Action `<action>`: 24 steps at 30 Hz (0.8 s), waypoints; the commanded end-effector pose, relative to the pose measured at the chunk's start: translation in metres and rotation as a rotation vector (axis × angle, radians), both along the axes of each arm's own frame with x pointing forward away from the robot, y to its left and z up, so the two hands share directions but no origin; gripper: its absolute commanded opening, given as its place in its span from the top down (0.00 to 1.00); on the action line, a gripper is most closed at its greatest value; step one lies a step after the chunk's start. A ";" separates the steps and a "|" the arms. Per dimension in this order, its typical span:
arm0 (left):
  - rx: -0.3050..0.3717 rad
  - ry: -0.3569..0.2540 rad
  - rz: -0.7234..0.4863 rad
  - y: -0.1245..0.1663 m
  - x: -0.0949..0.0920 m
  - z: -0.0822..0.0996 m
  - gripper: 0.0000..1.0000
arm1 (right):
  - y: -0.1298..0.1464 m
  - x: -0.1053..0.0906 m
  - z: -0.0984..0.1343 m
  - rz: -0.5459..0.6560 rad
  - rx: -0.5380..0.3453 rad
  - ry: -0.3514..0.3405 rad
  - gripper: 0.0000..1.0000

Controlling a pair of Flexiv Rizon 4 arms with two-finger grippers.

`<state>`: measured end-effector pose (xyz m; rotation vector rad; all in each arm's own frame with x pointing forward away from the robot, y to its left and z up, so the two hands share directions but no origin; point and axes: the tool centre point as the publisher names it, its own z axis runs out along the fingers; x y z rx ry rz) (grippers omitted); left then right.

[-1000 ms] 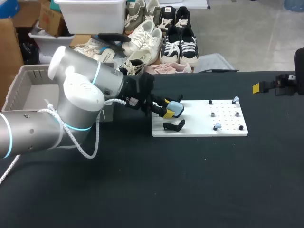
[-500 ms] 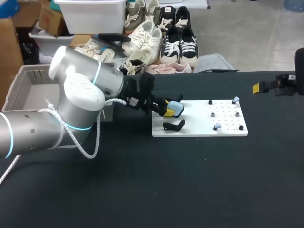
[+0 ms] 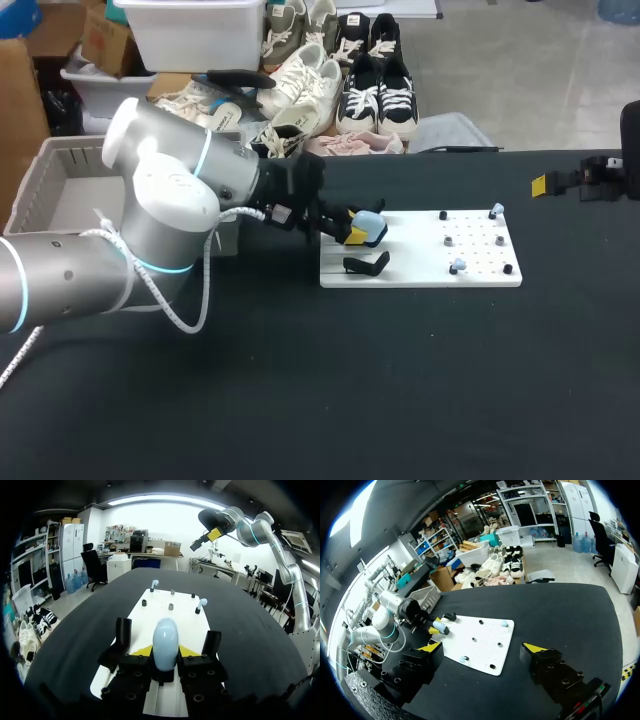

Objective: Pick up each earbud case from the left stands, insert the matching earbuds, close the lid, and place the case in the box.

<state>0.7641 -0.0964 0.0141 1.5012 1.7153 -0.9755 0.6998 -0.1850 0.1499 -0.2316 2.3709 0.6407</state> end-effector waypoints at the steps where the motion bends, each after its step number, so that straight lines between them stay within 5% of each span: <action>1: -0.017 -0.002 -0.003 0.001 0.000 0.005 1.00 | -0.001 0.000 0.000 0.003 0.001 0.001 0.00; 16: -0.084 -0.091 -0.031 0.006 0.013 0.062 1.00 | -0.001 0.000 0.000 0.003 0.001 0.001 0.00; 24: -0.054 -0.135 -0.034 -0.004 0.018 0.092 1.00 | 0.062 0.015 -0.005 0.151 0.053 -0.061 0.00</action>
